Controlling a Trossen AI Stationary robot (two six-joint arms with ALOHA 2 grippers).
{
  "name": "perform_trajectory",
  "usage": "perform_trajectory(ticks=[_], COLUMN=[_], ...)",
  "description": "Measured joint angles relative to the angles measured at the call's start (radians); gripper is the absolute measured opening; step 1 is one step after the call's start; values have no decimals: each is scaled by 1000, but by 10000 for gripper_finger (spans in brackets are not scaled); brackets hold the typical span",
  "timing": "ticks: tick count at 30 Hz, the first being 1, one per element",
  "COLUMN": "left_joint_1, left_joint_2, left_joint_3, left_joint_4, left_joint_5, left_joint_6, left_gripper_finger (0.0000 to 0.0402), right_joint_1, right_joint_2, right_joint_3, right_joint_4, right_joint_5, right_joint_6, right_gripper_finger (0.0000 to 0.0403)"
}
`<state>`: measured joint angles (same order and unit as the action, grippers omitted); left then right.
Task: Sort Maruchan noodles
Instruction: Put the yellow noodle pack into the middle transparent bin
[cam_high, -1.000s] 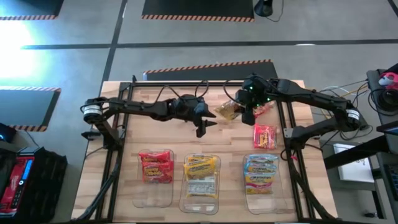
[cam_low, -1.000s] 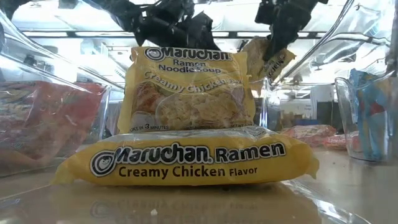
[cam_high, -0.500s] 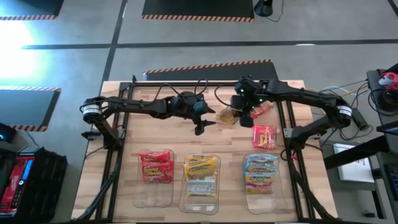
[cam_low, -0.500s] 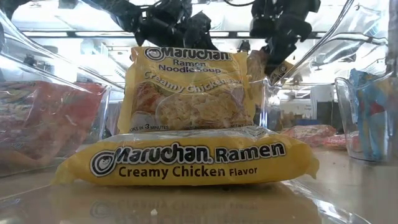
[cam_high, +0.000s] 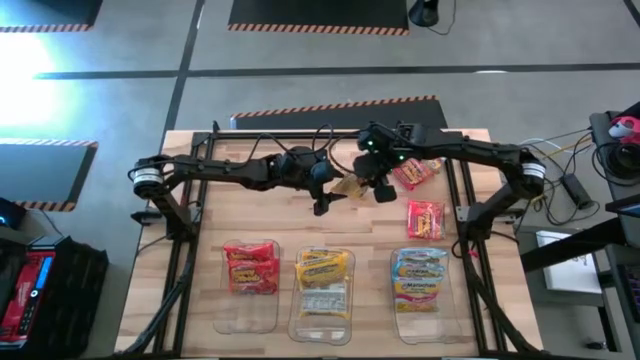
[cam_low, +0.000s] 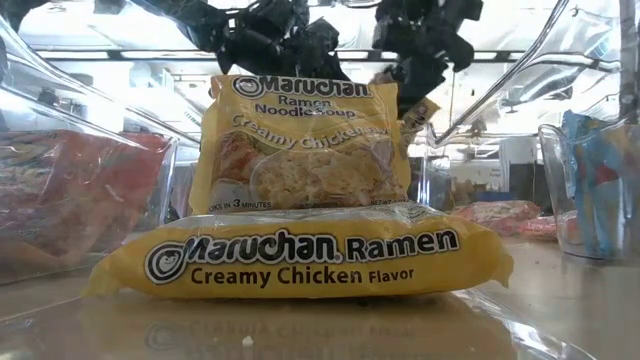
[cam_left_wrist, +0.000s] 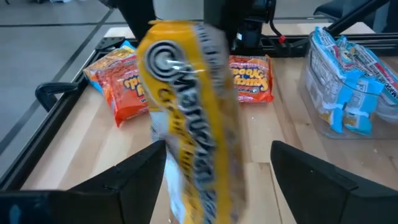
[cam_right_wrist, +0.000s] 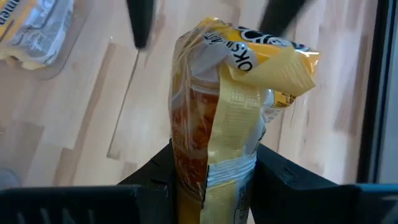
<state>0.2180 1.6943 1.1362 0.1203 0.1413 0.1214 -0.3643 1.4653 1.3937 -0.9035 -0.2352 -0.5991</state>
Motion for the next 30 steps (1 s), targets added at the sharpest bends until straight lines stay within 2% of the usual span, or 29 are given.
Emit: perform_trajectory(ticks=[8,14,22,26,30], left_joint_1=[0,1,0,-1,-2], left_joint_2=[3,4,5,5,5], left_joint_3=[-7,-33,-42,-45,-45], left_joint_4=[-23,-12,44,47,49], left_joint_5=[4,31,34,33,28], left_joint_6=[-55,-126,-124,-134,-135], left_gripper_finger=[274,275,274,256,222], right_joint_1=[27,28,44,44,44], right_joint_2=[34,23,24,23,23], right_joint_3=[70,74,73,72,72], right_joint_4=[-5,9,16,17,17], right_joint_5=[0,2,-6,-8,-10], right_joint_6=[-74,-74,-74,-74,-74], right_gripper_finger=[118,118,118,118,118])
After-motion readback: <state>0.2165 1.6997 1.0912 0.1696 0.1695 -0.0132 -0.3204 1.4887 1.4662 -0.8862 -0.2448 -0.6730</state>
